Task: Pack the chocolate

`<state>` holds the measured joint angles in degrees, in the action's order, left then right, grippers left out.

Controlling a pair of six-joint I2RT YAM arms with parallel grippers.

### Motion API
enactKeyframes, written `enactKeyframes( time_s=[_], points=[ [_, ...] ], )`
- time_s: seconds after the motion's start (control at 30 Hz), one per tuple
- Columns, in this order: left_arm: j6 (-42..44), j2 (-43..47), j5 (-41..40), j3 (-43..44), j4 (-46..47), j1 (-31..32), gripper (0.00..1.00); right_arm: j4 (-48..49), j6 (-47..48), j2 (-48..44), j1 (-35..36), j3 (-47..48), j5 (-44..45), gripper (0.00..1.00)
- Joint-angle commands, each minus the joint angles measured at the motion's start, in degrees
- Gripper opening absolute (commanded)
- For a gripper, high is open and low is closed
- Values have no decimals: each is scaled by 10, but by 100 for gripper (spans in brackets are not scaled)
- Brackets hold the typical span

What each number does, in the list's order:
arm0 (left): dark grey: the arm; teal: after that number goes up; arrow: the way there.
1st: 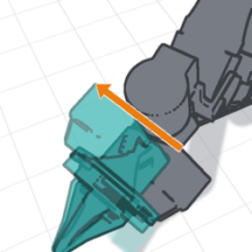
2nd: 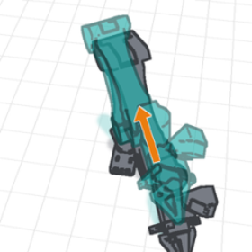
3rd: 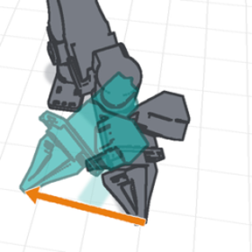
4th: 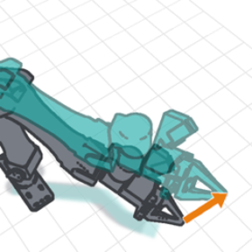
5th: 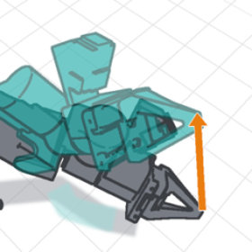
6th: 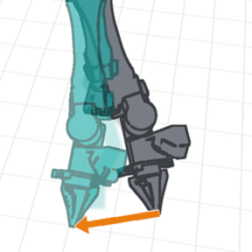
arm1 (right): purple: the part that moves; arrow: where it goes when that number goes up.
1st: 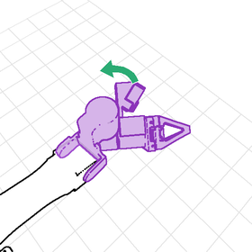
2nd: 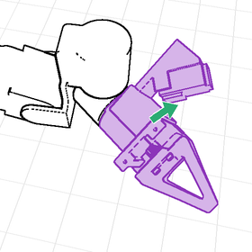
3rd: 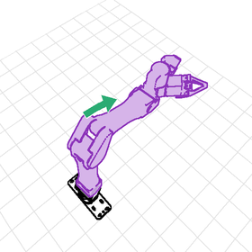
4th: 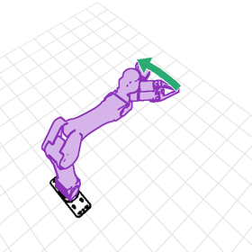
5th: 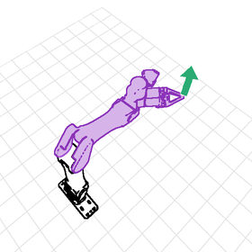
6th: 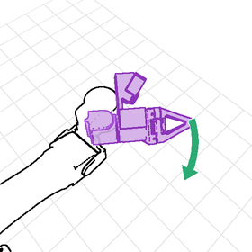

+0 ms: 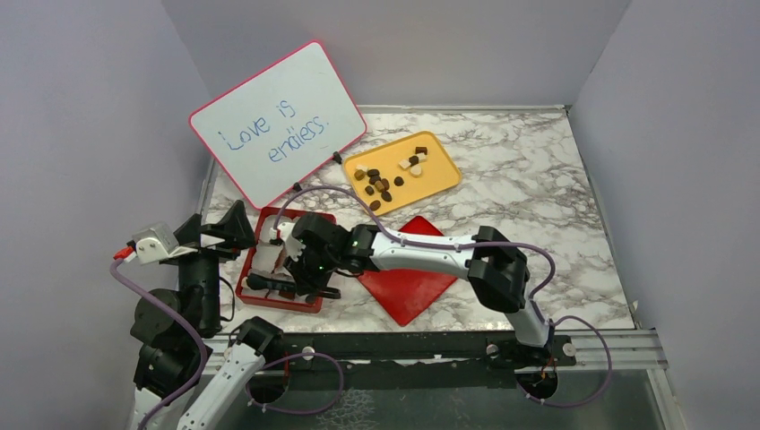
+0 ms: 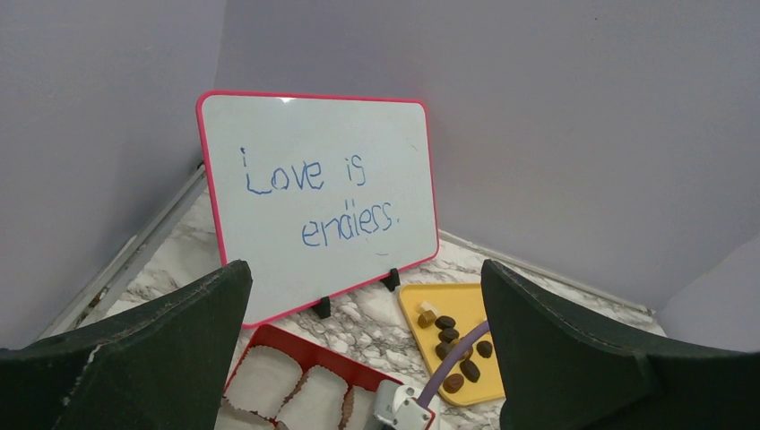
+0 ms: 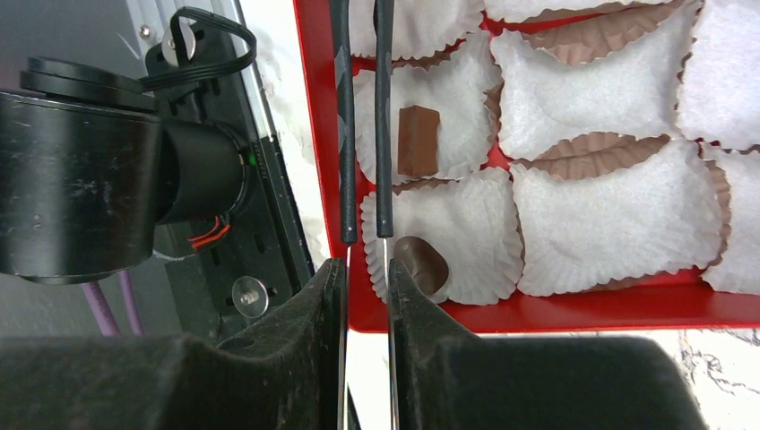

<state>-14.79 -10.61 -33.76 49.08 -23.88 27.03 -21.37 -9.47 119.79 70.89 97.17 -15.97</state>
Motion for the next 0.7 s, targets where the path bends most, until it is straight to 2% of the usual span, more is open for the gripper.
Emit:
enactKeyframes(
  time_s=[0.0,0.23,0.67],
  points=[
    [14,5,-13,15,-4,0,99,-28,11,25,10,40,-8,23],
    [16,3,-15,20,-3,1,99,-33,14,33,12,47,1,23],
    [13,10,-23,19,-6,1,99,-41,18,29,12,47,9,32]
  ],
)
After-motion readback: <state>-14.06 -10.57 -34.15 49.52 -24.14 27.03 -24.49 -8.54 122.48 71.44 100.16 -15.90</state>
